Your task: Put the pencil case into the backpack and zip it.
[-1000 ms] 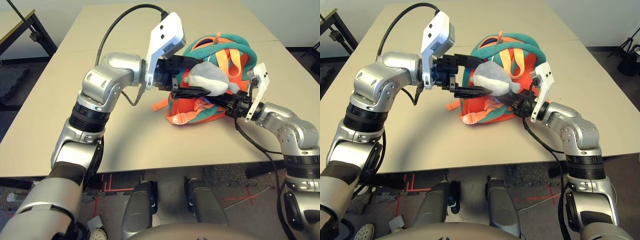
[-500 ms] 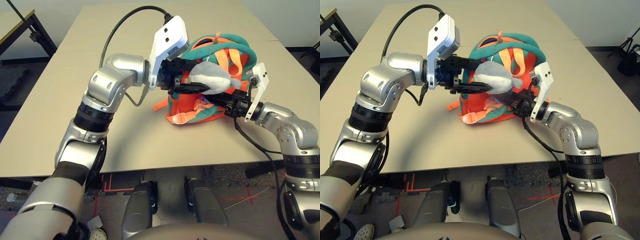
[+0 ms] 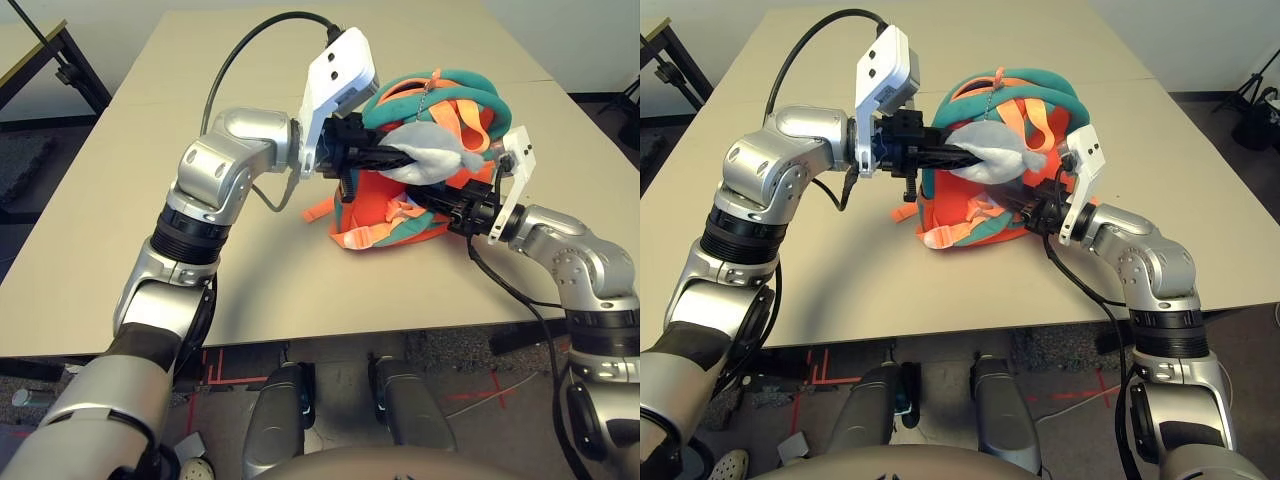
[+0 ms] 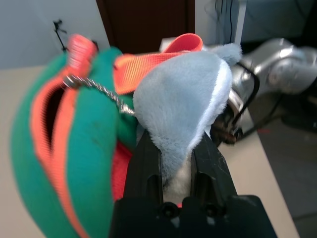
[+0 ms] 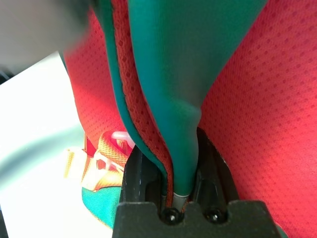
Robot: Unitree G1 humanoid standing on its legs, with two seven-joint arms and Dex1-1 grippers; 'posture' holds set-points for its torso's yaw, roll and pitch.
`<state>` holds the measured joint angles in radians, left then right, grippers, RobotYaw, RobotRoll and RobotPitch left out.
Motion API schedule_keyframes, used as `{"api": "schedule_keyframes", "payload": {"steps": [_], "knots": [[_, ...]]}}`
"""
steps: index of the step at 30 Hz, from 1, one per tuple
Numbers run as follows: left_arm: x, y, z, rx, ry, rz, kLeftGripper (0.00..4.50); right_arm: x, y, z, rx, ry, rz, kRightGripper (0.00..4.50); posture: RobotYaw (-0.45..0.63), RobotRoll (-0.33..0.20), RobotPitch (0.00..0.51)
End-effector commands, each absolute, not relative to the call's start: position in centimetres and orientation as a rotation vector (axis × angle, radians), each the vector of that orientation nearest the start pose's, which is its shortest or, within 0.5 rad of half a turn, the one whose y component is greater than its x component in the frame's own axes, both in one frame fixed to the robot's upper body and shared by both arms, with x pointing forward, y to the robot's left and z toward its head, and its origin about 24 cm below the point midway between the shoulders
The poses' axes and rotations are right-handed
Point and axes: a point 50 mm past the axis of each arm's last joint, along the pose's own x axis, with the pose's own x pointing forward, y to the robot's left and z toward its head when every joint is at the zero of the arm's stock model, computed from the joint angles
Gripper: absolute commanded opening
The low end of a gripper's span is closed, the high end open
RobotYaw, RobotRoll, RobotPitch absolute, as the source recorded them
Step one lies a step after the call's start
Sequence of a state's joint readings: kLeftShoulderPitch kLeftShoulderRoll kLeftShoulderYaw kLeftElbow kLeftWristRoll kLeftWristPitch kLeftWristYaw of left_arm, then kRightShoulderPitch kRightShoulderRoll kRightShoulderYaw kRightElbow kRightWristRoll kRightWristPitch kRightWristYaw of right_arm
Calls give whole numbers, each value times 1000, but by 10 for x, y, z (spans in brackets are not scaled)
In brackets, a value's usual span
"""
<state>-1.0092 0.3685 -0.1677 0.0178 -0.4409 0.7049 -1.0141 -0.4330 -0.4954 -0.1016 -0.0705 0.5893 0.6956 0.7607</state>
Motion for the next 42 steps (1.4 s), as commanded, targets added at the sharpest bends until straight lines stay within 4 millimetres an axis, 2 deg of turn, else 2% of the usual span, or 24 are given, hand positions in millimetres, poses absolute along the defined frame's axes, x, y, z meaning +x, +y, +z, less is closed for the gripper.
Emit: {"api": "schedule_keyframes", "payload": {"steps": [1, 5, 9, 16, 22, 29, 33, 42], "knots": [[313, 79, 288, 185, -151, -1374, 420, 299, -181, 139, 148, 196, 865, 501, -153, 0, 143], [312, 99, 304, 148, -187, -1322, 420, 300, -180, 138, 151, 197, 868, 501, -153, 0, 143], [313, 118, 309, 148, -181, -1259, 420, 299, -179, 138, 152, 198, 869, 501, -135, 0, 143], [314, 161, 294, 151, -81, -1114, 420, 301, -178, 136, 153, 201, 871, 501, -117, 0, 148], [315, 183, 278, 127, -12, -1025, 420, 302, -178, 135, 153, 204, 877, 501, -108, 0, 151], [317, 199, 230, 93, 166, -960, 420, 303, -177, 135, 154, 209, 881, 501, -106, 0, 154], [320, 206, 203, 130, 257, -907, 420, 303, -178, 135, 153, 210, 881, 501, -110, 0, 155], [319, 205, 150, 126, 450, -912, 419, 303, -178, 135, 152, 213, 877, 501, -115, 0, 152]]}}
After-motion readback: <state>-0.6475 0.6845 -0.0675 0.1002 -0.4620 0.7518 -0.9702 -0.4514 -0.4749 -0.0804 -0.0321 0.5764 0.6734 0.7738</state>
